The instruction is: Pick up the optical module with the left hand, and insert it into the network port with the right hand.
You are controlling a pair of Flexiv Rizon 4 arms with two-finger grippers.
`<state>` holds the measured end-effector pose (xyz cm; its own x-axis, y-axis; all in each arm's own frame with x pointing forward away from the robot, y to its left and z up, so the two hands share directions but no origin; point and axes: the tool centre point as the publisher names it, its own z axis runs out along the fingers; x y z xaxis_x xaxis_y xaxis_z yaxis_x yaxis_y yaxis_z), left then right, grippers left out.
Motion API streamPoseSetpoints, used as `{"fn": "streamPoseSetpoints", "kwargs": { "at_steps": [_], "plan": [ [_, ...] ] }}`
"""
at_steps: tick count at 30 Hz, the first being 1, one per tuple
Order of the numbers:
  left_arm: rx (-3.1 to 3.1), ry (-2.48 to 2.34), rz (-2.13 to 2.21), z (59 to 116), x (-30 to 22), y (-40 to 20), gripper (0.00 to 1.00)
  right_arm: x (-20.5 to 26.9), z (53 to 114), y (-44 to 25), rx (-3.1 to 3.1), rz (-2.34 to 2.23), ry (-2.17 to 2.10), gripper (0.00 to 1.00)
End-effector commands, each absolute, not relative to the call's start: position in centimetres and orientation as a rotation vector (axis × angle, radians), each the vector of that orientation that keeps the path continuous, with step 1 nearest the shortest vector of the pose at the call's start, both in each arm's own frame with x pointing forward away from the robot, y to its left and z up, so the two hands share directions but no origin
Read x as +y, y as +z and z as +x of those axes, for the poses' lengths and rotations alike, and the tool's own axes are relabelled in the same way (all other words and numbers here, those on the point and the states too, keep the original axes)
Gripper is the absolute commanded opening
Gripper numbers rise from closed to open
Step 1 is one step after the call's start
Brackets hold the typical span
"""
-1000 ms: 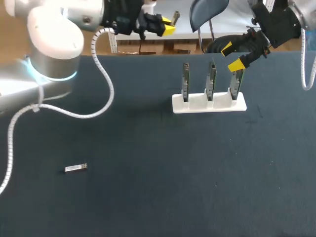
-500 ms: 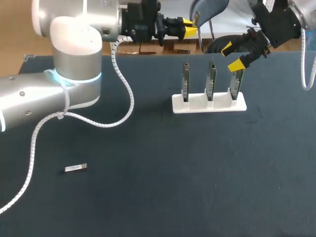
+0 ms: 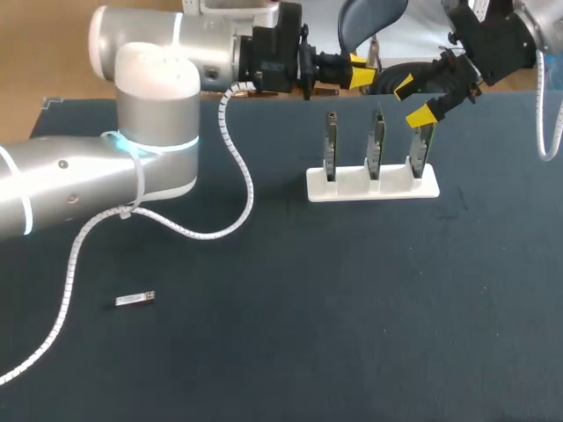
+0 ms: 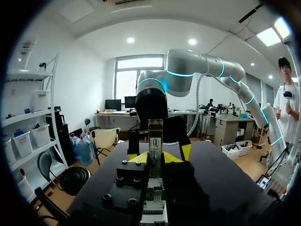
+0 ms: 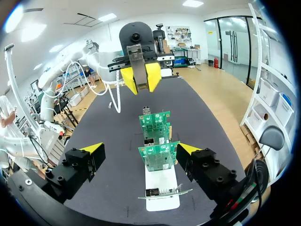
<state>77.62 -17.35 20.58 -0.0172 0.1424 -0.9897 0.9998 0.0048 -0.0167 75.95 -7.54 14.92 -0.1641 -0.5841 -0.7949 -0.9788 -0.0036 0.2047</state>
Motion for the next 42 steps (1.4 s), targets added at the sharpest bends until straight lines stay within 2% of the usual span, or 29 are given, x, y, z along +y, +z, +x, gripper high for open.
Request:
{"fn": "streamPoseSetpoints", "kwargs": {
  "at_steps": [1,42],
  "plan": [
    [1.326,-1.134,1.296,77.9,-18.1,20.2,0.00,-7.5,76.0,14.9,1.786,-1.612,1.046,1.00],
    [1.360,-1.129,1.238,77.6,-19.3,17.3,0.00,-7.5,76.0,14.9,1.786,-1.612,1.046,1.00]
  ]
}}
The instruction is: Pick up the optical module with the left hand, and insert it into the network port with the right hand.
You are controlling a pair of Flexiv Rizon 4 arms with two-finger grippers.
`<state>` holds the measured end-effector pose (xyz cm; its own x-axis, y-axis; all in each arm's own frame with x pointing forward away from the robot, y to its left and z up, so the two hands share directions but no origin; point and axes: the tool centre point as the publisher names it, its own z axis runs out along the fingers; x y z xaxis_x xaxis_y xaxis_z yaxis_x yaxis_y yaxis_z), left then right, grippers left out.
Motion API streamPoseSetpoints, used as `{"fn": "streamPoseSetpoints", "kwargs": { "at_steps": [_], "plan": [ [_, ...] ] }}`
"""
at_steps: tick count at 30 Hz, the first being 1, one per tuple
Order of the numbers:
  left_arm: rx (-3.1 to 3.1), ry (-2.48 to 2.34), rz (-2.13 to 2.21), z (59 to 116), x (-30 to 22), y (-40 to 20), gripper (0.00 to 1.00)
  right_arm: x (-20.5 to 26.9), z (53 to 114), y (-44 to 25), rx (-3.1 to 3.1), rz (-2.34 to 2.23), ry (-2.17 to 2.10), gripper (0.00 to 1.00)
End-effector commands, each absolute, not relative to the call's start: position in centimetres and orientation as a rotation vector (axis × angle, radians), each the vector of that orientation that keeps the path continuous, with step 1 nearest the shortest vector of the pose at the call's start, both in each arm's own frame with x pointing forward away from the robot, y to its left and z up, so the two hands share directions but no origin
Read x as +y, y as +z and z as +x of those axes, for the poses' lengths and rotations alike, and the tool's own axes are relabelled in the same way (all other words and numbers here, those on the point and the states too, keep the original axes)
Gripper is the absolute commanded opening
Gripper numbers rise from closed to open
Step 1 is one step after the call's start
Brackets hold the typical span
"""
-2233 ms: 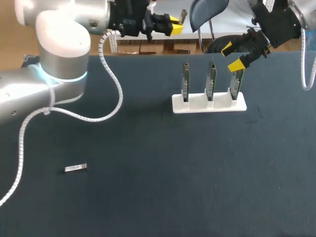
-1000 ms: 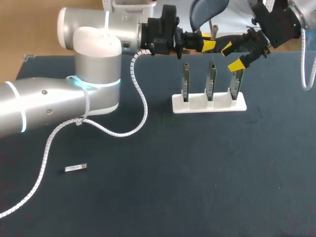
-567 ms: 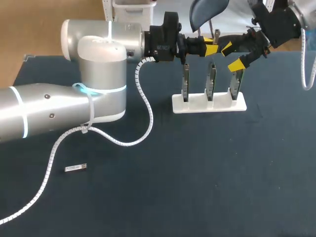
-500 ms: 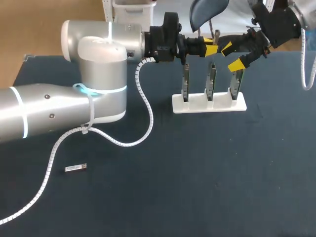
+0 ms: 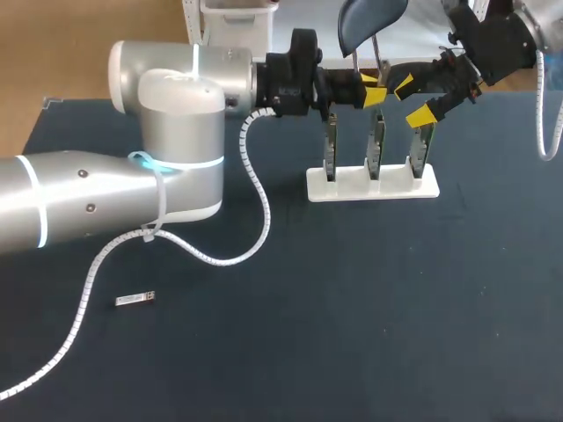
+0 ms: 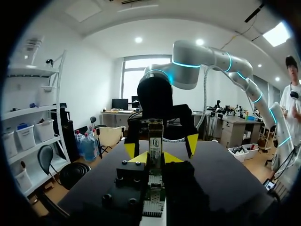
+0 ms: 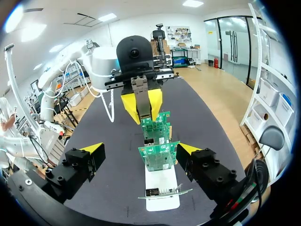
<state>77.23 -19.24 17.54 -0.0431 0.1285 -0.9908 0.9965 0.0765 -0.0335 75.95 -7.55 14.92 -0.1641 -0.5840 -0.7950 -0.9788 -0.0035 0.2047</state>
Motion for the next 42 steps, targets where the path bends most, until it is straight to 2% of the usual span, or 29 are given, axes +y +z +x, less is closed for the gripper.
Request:
{"fn": "streamPoseSetpoints", "kwargs": {
  "at_steps": [1,42],
  "plan": [
    [1.358,-1.132,1.242,77.55,-19.29,17.31,0.00,-7.50,75.96,14.90,1.786,-1.612,1.046,1.00],
    [1.364,-1.169,1.268,77.29,-19.33,16.79,0.00,-7.50,75.96,14.90,1.786,-1.612,1.046,1.00]
  ]
}}
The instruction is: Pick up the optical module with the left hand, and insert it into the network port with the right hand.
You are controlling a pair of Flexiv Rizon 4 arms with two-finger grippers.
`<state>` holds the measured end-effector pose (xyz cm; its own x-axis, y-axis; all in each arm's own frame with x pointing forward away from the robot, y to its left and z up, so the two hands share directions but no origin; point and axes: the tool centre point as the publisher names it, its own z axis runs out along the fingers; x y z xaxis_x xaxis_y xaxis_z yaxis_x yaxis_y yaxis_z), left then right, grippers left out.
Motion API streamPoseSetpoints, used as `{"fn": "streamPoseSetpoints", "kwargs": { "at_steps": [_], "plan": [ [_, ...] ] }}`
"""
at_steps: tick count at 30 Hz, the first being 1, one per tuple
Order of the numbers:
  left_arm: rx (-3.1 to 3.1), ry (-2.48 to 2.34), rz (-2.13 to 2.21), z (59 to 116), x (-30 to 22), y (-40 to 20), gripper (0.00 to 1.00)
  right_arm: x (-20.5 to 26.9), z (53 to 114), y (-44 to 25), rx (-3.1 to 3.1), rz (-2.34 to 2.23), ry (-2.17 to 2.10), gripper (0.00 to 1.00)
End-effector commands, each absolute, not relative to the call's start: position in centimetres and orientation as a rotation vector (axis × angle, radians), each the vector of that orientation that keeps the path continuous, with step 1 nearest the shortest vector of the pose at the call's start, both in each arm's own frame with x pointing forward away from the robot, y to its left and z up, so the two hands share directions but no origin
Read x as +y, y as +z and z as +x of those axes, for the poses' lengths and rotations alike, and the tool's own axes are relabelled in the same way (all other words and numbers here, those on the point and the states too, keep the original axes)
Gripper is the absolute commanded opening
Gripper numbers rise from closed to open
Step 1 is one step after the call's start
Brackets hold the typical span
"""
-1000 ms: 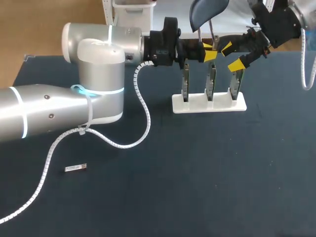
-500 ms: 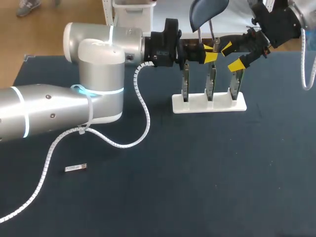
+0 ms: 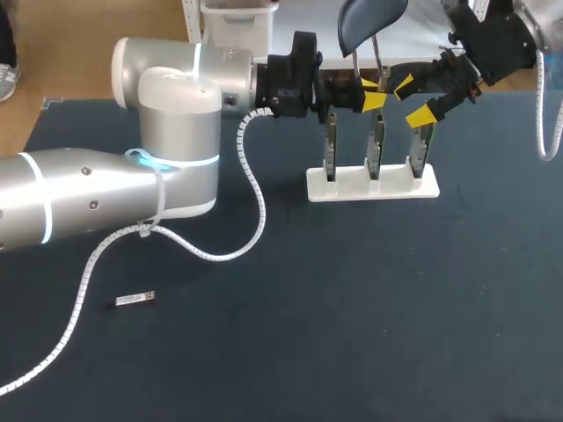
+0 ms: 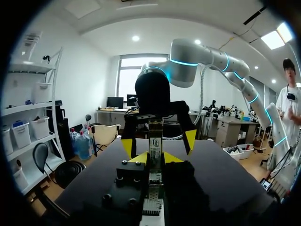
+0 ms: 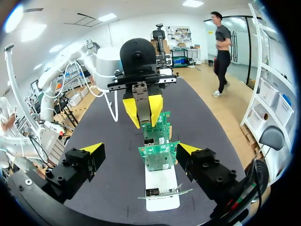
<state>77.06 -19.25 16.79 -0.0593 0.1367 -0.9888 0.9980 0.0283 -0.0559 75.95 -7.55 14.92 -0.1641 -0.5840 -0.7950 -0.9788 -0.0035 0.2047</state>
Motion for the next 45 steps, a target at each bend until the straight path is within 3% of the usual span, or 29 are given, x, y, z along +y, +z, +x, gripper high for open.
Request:
{"fn": "streamPoseSetpoints", "kwargs": {
  "at_steps": [1,45],
  "plan": [
    [1.364,-1.170,1.268,77.3,-19.4,16.8,0.00,-7.5,76.0,14.9,1.786,-1.612,1.046,1.00],
    [1.368,-1.166,1.268,77.3,-19.9,16.7,0.00,-7.8,77.6,17.4,1.740,-1.615,1.005,1.00]
  ]
}}
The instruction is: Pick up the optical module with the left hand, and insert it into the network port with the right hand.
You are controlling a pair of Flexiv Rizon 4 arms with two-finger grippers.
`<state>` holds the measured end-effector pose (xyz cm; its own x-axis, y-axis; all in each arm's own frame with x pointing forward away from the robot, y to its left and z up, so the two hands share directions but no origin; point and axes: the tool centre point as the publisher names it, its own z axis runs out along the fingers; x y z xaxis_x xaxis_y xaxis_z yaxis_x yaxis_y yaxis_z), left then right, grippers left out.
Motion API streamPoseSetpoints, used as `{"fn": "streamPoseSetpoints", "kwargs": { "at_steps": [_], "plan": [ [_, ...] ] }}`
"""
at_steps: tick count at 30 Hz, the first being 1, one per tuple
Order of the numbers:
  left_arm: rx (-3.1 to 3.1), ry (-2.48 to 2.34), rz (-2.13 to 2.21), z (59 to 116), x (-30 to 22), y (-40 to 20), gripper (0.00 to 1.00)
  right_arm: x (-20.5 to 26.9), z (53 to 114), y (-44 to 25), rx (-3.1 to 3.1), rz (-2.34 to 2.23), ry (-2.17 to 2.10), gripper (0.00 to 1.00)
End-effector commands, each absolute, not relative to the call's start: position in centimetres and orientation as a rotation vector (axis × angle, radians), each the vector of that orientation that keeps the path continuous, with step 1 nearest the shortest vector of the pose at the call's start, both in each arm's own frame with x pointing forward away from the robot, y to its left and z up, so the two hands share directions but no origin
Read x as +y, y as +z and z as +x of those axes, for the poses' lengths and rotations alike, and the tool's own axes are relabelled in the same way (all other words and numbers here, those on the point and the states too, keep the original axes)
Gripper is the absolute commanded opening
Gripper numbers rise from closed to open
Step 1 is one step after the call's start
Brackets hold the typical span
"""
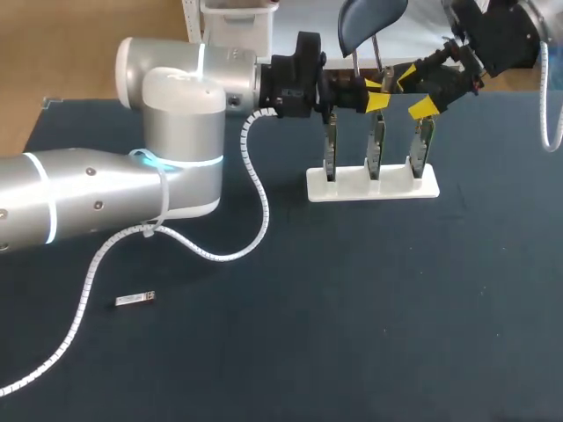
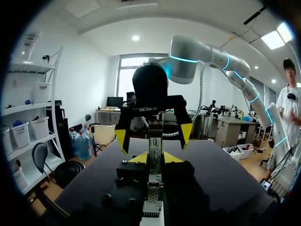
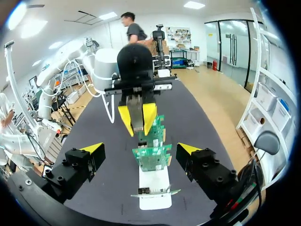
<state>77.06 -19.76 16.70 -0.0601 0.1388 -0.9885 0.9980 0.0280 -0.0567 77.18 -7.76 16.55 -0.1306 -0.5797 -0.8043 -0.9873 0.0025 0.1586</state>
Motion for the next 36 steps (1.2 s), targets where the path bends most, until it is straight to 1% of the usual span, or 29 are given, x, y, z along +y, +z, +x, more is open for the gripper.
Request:
{"fn": "streamPoseSetpoints", "kwargs": {
  "at_steps": [1,11,21,36],
  "plan": [
    [1.368,-1.166,1.268,77.3,-19.9,16.7,0.00,-7.8,77.7,17.6,1.736,-1.616,0.999,1.00],
    [1.368,-1.166,1.268,77.3,-19.9,16.7,0.00,-6.8,79.0,19.7,1.672,-1.633,0.960,1.00],
    [1.368,-1.166,1.268,77.3,-19.9,16.7,0.00,-5.2,78.7,19.4,1.662,-1.625,0.993,1.00],
    [1.368,-1.166,1.268,77.3,-19.9,16.7,0.00,-4.5,78.1,19.7,1.654,-1.574,1.037,1.00]
  ]
}}
